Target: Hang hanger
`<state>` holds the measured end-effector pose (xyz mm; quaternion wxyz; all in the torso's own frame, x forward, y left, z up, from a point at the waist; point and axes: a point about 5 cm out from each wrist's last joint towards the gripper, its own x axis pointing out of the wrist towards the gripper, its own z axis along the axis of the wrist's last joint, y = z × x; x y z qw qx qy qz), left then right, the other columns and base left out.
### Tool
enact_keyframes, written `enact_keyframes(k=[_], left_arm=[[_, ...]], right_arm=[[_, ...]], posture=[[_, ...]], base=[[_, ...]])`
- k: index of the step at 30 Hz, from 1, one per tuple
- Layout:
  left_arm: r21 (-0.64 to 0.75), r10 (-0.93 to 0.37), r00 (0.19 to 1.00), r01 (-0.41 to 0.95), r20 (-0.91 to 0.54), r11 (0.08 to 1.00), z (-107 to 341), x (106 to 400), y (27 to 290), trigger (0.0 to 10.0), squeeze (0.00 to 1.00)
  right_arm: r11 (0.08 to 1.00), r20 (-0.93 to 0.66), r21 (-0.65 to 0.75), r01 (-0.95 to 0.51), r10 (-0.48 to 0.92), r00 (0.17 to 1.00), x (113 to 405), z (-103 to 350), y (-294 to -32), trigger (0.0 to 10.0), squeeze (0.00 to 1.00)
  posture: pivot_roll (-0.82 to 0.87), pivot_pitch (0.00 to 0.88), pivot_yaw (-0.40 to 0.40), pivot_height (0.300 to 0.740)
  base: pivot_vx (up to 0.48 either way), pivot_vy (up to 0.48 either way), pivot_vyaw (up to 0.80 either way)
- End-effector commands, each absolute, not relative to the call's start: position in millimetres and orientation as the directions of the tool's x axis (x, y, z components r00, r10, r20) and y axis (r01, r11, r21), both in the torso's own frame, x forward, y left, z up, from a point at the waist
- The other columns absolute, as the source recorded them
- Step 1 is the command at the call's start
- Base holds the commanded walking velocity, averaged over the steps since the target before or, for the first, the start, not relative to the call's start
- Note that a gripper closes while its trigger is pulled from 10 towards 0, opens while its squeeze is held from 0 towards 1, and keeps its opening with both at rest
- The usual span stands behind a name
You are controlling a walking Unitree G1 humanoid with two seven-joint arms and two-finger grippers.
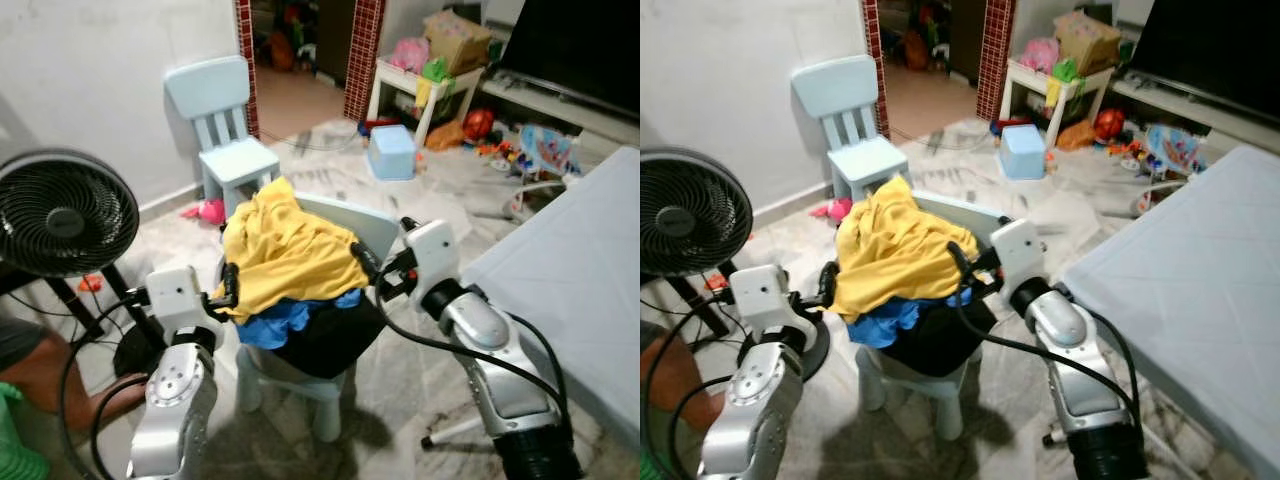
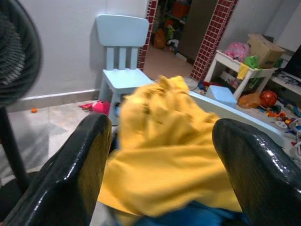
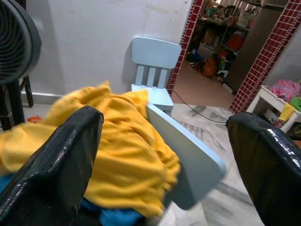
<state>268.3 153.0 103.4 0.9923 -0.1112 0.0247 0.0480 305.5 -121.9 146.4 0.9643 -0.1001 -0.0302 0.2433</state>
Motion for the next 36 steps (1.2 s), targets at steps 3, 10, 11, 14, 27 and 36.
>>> enact_keyframes(k=[3, 10, 11, 14, 27, 36], left_arm=[[-0.234, 0.100, 0.994, -0.110, -0.055, 0.966, 105.2, 270.4, 147.0, 10.0, 0.00], [-0.292, 0.220, 0.972, -0.234, -0.080, 0.927, 103.7, 268.6, 154.3, 10.0, 0.00], [-0.304, 0.228, 0.970, -0.244, -0.088, 0.921, 103.0, 268.7, 154.7, 10.0, 0.00], [-0.363, 0.251, 0.961, -0.278, -0.119, 0.889, 99.7, 268.9, 156.2, 10.0, 0.00], [-0.416, 0.180, 0.976, -0.217, -0.126, 0.883, 99.6, 274.2, 152.5, 10.0, 0.00], [-0.431, 0.149, 0.983, -0.183, -0.111, 0.884, 102.0, 276.4, 148.9, 10.0, 0.00]], right_arm=[[0.862, 0.010, -0.222, -0.456, 0.470, 0.883, 307.4, 149.0, -127.3, 10.0, 0.00], [0.837, 0.016, -0.237, -0.492, 0.510, 0.860, 312.0, 150.6, -119.4, 10.0, 0.00], [0.838, 0.017, -0.235, -0.493, 0.510, 0.860, 312.2, 150.8, -118.9, 10.0, 0.00], [0.827, 0.016, -0.251, -0.503, 0.523, 0.852, 311.4, 150.8, -115.8, 10.0, 0.00], [0.853, 0.012, -0.231, -0.468, 0.484, 0.875, 307.2, 147.3, -123.7, 10.0, 0.00], [0.859, 0.021, -0.230, -0.457, 0.474, 0.881, 308.1, 149.5, -124.6, 10.0, 0.00]], posture=[[-0.08, 0.000, -0.037, 0.740], [-0.05, 0.000, -0.056, 0.740], [-0.05, 0.000, -0.056, 0.740], [-0.05, 0.000, -0.060, 0.740], [-0.08, 0.000, -0.033, 0.740], [-0.08, 0.000, -0.029, 0.740]], base=[[0.000, 0.000, 0.00], [0.000, 0.000, 0.00], [0.000, 0.000, 0.60], [0.000, 0.000, 0.80], [0.000, 0.000, 0.40], [0.000, 0.000, 0.00]])
